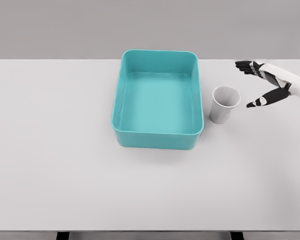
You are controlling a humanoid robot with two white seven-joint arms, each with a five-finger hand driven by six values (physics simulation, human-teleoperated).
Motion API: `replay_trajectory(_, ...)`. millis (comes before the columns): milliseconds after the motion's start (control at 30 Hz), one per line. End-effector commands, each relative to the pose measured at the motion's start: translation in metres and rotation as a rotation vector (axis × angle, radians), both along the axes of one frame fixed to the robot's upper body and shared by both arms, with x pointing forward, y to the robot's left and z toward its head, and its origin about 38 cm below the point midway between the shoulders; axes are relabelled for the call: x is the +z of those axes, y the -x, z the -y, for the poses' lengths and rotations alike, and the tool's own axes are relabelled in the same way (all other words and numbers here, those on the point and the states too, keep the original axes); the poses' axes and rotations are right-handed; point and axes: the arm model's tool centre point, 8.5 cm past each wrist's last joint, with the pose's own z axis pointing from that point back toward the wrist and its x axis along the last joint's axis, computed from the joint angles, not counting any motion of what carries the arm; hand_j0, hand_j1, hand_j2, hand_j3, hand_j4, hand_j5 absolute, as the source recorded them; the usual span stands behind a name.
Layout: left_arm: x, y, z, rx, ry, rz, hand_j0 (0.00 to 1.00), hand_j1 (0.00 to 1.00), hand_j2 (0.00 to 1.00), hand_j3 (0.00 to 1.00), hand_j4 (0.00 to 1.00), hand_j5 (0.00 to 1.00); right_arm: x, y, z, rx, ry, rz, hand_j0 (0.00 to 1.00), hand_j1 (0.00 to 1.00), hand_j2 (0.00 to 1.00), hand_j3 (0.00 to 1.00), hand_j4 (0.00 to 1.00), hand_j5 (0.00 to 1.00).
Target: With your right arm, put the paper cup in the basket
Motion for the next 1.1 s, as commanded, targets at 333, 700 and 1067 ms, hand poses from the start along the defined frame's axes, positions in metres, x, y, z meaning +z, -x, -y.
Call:
replay_trajectory(333, 0.000, 0.000, 0.000, 0.000, -0.001, 0.000, 1.00, 1.00, 1.00, 1.00, 1.00, 1.00, -0.037, 0.000, -0.021, 0.022, -0.028, -0.076, 1.00, 1.00, 1.00, 1.00, 1.00, 1.00)
replay_trajectory(700, 0.000, 0.000, 0.000, 0.000, -0.001, 0.000, 1.00, 1.00, 1.00, 1.00, 1.00, 1.00, -0.046, -0.003, -0.035, 0.035, -0.053, -0.086, 1.00, 1.00, 1.00, 1.00, 1.00, 1.00)
replay_trajectory(1067, 0.000, 0.000, 0.000, 0.000, -0.001, 0.000, 1.00, 1.00, 1.00, 1.00, 1.00, 1.00, -0.052, -0.005, -0.049, 0.049, -0.078, -0.093, 1.00, 1.00, 1.00, 1.00, 1.00, 1.00)
